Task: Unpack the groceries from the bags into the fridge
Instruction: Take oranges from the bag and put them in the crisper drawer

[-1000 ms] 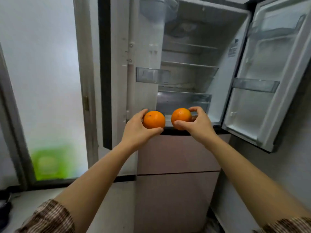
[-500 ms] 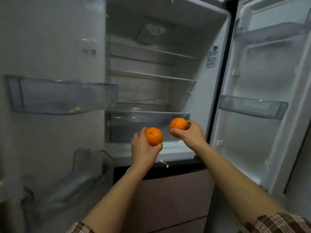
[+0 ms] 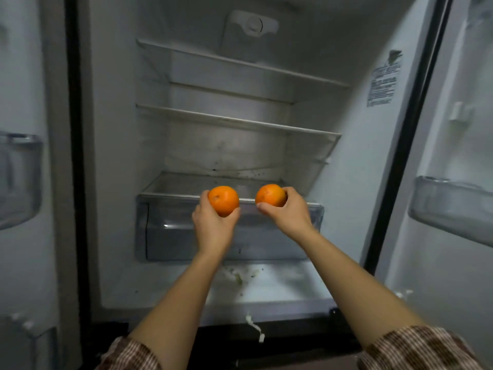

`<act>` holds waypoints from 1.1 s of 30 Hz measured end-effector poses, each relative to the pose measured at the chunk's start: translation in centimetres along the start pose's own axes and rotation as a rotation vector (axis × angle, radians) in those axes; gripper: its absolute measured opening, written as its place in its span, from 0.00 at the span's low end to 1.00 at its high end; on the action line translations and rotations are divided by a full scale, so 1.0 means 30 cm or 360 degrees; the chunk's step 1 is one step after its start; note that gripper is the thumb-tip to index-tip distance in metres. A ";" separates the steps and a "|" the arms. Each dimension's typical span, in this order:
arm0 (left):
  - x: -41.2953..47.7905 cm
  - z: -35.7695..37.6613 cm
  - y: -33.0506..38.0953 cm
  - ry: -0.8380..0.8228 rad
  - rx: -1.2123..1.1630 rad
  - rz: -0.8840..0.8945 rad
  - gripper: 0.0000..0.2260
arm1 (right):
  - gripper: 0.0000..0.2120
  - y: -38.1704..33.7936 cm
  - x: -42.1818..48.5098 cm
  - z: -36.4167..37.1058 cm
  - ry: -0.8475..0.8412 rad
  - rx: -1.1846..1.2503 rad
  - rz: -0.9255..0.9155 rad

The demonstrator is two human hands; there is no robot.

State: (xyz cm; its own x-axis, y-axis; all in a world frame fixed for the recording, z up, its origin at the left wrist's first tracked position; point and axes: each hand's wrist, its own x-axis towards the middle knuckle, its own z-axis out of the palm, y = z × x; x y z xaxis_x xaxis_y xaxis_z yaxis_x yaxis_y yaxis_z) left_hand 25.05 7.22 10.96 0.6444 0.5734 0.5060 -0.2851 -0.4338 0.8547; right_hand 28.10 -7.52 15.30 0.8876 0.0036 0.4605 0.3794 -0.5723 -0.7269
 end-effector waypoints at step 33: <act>0.089 -0.070 0.110 -0.0196 0.0979 0.0051 0.28 | 0.22 -0.002 0.080 -0.068 -0.0338 -0.0030 -0.0222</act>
State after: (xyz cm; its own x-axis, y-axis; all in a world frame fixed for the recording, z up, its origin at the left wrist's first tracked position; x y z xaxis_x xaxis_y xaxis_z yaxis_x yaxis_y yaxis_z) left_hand 24.34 8.78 15.39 0.7297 0.4853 0.4817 0.1312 -0.7908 0.5979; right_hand 29.68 -9.15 17.48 0.8627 0.2546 0.4371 0.4990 -0.5693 -0.6534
